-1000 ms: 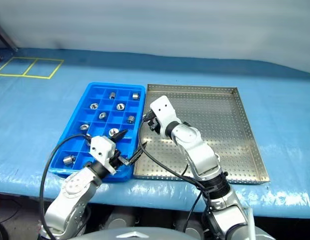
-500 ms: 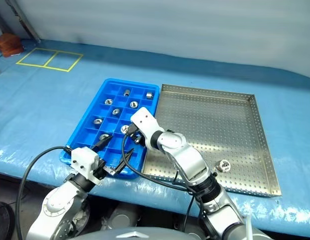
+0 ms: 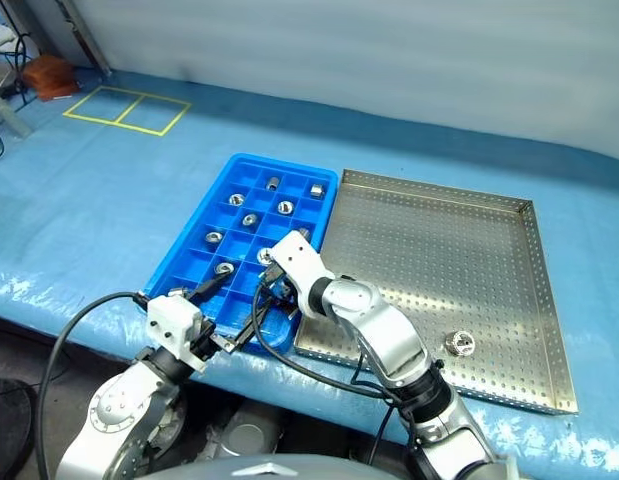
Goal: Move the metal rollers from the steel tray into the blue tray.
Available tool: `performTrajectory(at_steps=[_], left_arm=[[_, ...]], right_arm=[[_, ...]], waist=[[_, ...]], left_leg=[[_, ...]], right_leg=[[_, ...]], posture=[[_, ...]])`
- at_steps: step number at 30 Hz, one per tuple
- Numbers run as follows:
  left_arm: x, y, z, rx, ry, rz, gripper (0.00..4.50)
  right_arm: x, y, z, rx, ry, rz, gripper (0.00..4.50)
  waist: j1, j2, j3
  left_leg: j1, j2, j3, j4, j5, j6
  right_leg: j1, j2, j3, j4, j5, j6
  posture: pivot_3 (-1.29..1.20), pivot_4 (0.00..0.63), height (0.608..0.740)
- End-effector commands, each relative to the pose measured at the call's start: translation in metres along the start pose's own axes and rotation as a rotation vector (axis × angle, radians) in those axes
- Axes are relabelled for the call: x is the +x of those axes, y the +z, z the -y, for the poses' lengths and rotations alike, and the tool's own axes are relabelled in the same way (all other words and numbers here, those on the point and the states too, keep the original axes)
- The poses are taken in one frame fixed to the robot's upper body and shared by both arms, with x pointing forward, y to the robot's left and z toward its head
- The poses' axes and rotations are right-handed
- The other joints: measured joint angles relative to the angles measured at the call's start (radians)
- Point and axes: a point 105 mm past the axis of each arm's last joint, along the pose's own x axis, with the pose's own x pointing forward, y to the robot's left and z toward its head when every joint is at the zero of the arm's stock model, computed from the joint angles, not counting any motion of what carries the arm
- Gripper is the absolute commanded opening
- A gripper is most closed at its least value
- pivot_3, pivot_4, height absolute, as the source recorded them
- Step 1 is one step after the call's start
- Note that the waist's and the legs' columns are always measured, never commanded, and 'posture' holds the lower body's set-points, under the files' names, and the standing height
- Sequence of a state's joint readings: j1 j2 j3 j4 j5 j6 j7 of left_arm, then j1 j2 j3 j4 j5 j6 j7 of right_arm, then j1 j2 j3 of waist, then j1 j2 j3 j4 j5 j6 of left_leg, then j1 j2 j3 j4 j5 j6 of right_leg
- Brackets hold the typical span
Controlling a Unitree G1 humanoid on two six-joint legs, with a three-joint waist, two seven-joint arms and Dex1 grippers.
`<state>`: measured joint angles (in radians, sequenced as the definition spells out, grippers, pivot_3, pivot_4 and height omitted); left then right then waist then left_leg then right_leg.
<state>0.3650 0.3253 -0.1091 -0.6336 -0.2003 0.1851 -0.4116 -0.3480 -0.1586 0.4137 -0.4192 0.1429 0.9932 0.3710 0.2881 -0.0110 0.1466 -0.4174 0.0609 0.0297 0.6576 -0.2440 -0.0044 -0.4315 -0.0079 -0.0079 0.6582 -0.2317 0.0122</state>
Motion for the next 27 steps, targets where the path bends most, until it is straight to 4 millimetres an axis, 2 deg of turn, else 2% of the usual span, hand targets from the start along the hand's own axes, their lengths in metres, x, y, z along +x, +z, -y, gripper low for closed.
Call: performTrajectory(at_steps=[1,5,8,15,20,27], left_arm=[[0.005,0.009,0.006,0.021,-0.054,0.039,4.5],[0.016,0.011,0.009,0.02,-0.11,0.056,4.5],[0.025,0.01,0.016,0.013,-0.179,0.057,4.5],[0.049,0.013,0.037,0.009,-0.351,0.078,4.5],[0.059,0.018,0.048,0.006,-0.441,0.092,4.5],[0.06,0.018,0.058,0.002,-0.516,0.087,4.5]], right_arm=[[-0.017,0.01,0.013,0.012,-0.083,0.056,4.49],[-0.04,0.016,0.031,0.037,-0.206,0.112,4.49],[-0.059,0.011,0.044,0.049,-0.3,0.115,4.49],[-0.094,-0.008,0.061,0.113,-0.488,0.065,4.49],[-0.106,-0.025,0.068,0.17,-0.592,0.017,4.49],[-0.113,-0.051,0.076,0.267,-0.683,-0.032,4.49]], waist=[[0.003,0.0,0.0],[-0.009,0.0,0.0],[-0.041,0.001,0.0],[-0.173,0.001,0.001],[-0.255,0.001,0.001],[-0.29,0.0,0.0]], left_leg=[[0.0,0.0,0.0,0.0,0.0,0.0],[-0.001,0.0,0.0,0.001,0.0,0.0],[-0.002,0.0,0.0,0.001,0.0,0.0],[-0.002,0.0,-0.002,0.002,0.0,0.0],[0.002,0.0,-0.002,0.002,0.0,0.0],[0.004,0.001,-0.002,0.002,0.0,0.0]], right_leg=[[0.0,0.0,0.0,0.0,0.0,0.0],[0.0,0.0,-0.001,0.0,0.0,0.0],[0.0,0.0,-0.001,0.0,0.0,0.0],[0.001,0.0,-0.001,0.0,0.0,0.001],[0.003,0.001,0.001,0.002,0.001,0.002],[0.003,0.003,0.004,0.005,0.001,0.003]], posture=[[0.39,0.15,0.74],[0.3,0.15,0.74],[0.23,0.15,0.74],[0.09,0.15,0.74],[0.03,0.15,0.74],[0.02,0.15,0.74]])
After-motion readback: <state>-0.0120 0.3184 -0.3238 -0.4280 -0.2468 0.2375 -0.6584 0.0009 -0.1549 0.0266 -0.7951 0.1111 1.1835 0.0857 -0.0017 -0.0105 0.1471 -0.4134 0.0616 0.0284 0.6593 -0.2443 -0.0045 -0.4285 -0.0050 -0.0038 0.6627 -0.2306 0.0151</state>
